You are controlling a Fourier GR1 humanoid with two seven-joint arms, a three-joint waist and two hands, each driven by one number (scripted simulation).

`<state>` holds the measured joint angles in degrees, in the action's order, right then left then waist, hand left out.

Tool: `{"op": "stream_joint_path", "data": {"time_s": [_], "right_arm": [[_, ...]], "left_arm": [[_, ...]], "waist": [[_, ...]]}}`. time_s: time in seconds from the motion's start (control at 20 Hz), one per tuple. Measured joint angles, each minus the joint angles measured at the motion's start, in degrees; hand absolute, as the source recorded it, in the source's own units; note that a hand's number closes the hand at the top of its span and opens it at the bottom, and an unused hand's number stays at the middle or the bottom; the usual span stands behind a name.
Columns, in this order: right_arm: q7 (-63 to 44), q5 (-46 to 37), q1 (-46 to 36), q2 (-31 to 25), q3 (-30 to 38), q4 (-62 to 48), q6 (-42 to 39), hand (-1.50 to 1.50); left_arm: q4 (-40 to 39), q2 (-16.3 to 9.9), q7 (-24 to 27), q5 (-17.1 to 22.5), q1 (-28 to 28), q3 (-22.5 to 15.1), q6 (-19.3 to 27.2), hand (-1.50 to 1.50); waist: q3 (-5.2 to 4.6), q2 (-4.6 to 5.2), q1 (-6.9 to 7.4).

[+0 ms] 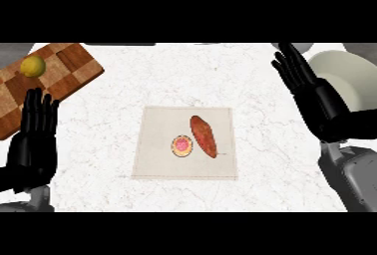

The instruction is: Pick the cupcake from the placemat and place it in the bowl

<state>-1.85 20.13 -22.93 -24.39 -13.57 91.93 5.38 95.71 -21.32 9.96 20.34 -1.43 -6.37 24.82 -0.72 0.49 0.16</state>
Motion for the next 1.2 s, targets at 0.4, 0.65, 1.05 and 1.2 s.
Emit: {"op": "stream_joint_path", "data": {"time_s": [0.4, 0.65, 1.05, 1.2], "right_arm": [[-8.95, -19.22, -0.80, 5.31, -17.22, -4.65, 9.36, -1.50], [-4.77, -29.65, 5.46, 15.95, -20.97, -5.43, 28.99, -1.50], [-8.23, -47.55, 8.00, 23.08, -33.14, -6.69, 50.50, -1.50], [-18.37, -56.74, 6.95, 23.71, -31.85, -6.23, 48.78, -1.50]], "left_arm": [[-3.61, -0.79, -5.55, -3.49, -3.59, -6.86, -3.19, 0.00], [-5.10, 0.07, -7.75, -4.40, -3.78, -10.22, -4.26, 0.00], [-7.27, 1.32, -10.68, -5.58, -7.33, -11.37, -5.55, 0.00], [-7.09, 1.78, -11.12, -6.16, -7.06, -11.70, -5.31, 0.00]], "waist": [[0.06, -0.72, -1.00], [0.59, -0.74, -2.12], [0.63, -0.75, -0.82], [0.55, -0.99, -1.17]]}}
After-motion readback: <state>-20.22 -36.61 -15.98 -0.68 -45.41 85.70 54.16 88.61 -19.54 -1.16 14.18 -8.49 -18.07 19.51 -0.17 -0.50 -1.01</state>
